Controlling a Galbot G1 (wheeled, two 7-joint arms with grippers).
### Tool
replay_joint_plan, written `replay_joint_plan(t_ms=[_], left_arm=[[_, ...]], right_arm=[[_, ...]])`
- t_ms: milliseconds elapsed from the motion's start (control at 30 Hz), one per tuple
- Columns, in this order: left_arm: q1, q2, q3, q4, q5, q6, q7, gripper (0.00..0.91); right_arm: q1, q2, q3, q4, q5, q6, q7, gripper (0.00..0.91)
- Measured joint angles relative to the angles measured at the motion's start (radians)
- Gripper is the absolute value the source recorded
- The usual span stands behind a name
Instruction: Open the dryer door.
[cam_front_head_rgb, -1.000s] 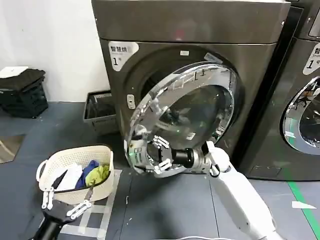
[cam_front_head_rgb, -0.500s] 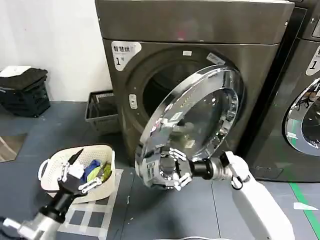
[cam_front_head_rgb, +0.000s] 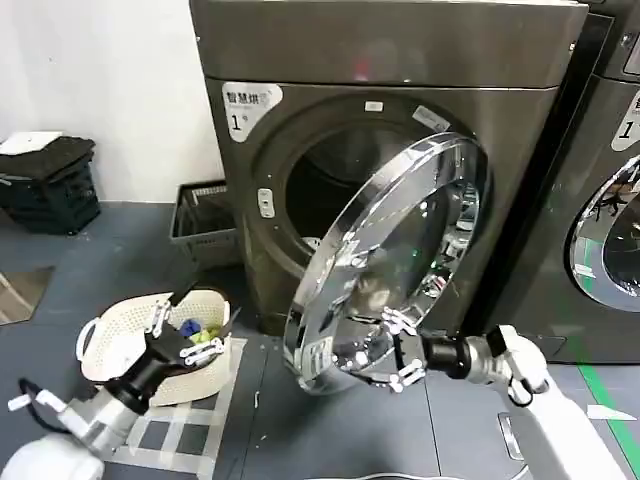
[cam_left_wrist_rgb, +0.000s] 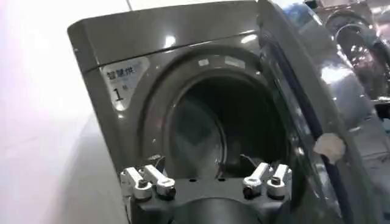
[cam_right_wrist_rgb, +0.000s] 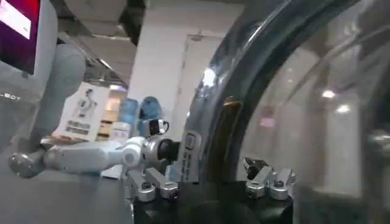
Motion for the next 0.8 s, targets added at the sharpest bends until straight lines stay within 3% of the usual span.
replay_joint_plan(t_ms=[233,567,800], left_arm=[[-0.073,0.065,0.063,0.041,-0.031,-0.001,0.002,0.907],[-0.234,0.131,0.202,0.103,-0.087,-0.008,0.017,0.907],[-0.355,0.124,0.344,0.147,-0.101,-0.009,0.019,0.907]], right_arm=[[-0.193,0.019,0.193,0.070,0.018,0.036,0.031,0.907],[-0.489,0.082,0.498,0.182,0.074,0.129,0.054,0.907],[-0.656,0.178,0.653,0.250,0.005,0.256,0.193,0.907]])
